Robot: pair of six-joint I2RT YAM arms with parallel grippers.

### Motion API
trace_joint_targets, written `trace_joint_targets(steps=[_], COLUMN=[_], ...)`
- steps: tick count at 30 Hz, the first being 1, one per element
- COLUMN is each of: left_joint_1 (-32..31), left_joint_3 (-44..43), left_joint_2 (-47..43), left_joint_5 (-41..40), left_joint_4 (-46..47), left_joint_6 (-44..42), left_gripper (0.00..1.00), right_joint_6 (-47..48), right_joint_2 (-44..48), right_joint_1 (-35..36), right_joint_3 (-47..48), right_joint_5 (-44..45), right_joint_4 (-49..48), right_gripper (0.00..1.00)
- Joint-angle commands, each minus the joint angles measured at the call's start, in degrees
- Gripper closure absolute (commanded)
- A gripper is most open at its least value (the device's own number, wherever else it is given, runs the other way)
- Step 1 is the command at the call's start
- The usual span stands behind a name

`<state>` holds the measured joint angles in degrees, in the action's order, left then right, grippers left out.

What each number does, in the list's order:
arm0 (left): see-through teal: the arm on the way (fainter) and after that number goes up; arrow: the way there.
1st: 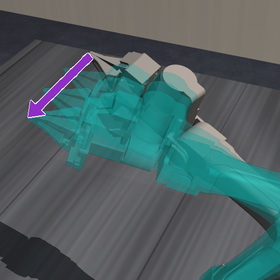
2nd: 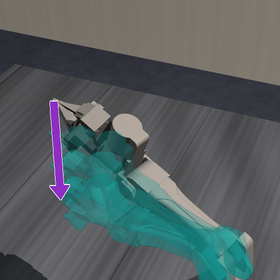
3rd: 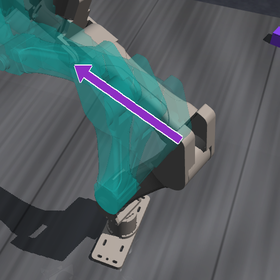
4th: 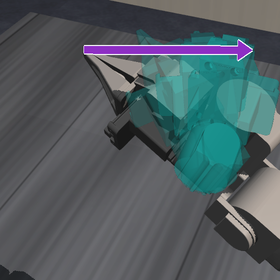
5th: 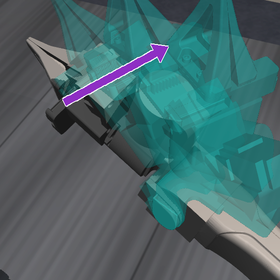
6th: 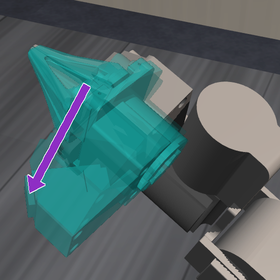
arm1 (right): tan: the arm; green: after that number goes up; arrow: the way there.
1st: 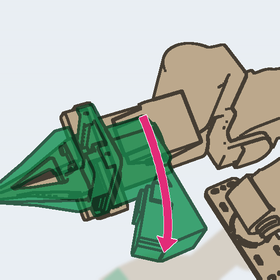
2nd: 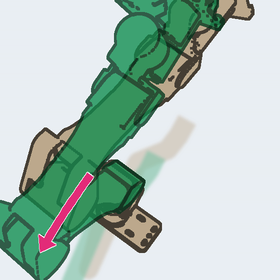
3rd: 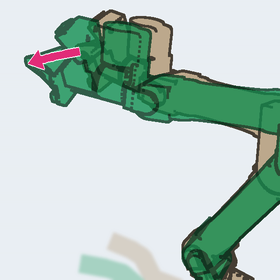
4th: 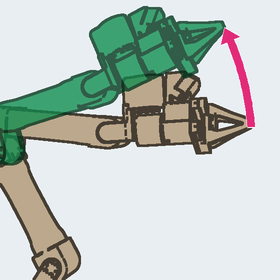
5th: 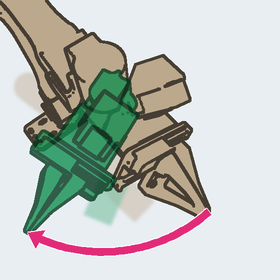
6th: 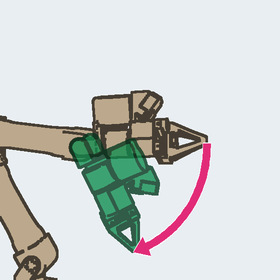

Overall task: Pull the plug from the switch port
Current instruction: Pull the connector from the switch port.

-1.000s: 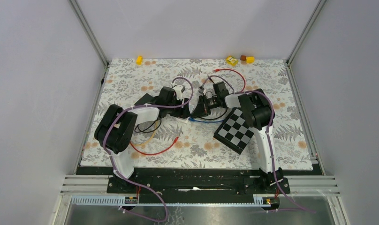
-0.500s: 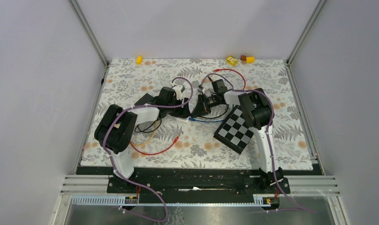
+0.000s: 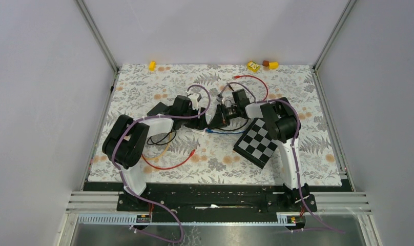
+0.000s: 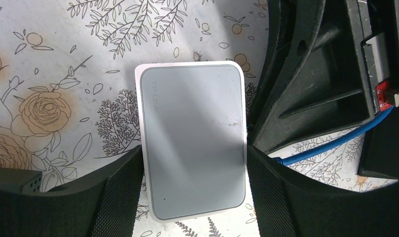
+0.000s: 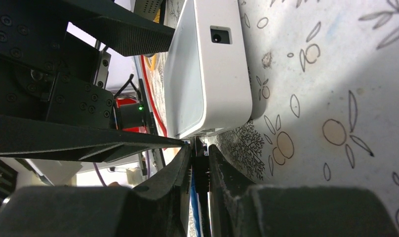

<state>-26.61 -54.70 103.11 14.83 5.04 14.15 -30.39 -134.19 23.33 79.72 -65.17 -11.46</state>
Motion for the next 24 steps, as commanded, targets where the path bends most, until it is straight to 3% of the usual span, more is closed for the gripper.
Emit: trace_joint_targets(steps=[1,4,9,11,18,24], left_joint_1=[-0.07,-0.02,-0.02,0.03,1.67,2.13], left_joint_3=[1.59,1.74,1.83,1.79,2.08,2.41], left_joint_2=[-0.35,-0.58,-0.77,-0.89,-0.91,-1.03], left_joint_5=[0.67,0.72,0.83,0.77,0.73,0.57], left_joint_4=[-1.22,-1.04,-0.82,-0.78,-0.39,-0.18], left_joint_6=[-0.06,-0.27,-0.03,0.20,1.87,1.29], left_gripper=[1.00,1.00,1.00,1.00,1.00,1.00], right_joint_6=[11.22,16.73,18.99,17.79,4.33,11.77], right_joint_2=[1.13,0.94,1.18,1.85,4.46,2.51], right_joint_1=[1.42,1.18,1.13,1.12,1.27,0.78], right_joint_3=[5.97,8.23,10.08,9.21,0.82,4.75], right_joint_5=[1.83,3.31,3.25,3.33,2.18,3.66], right_joint_4=[12.54,19.28,22.50,21.25,2.87,10.75], right_gripper=[1.00,1.00,1.00,1.00,1.00,1.00])
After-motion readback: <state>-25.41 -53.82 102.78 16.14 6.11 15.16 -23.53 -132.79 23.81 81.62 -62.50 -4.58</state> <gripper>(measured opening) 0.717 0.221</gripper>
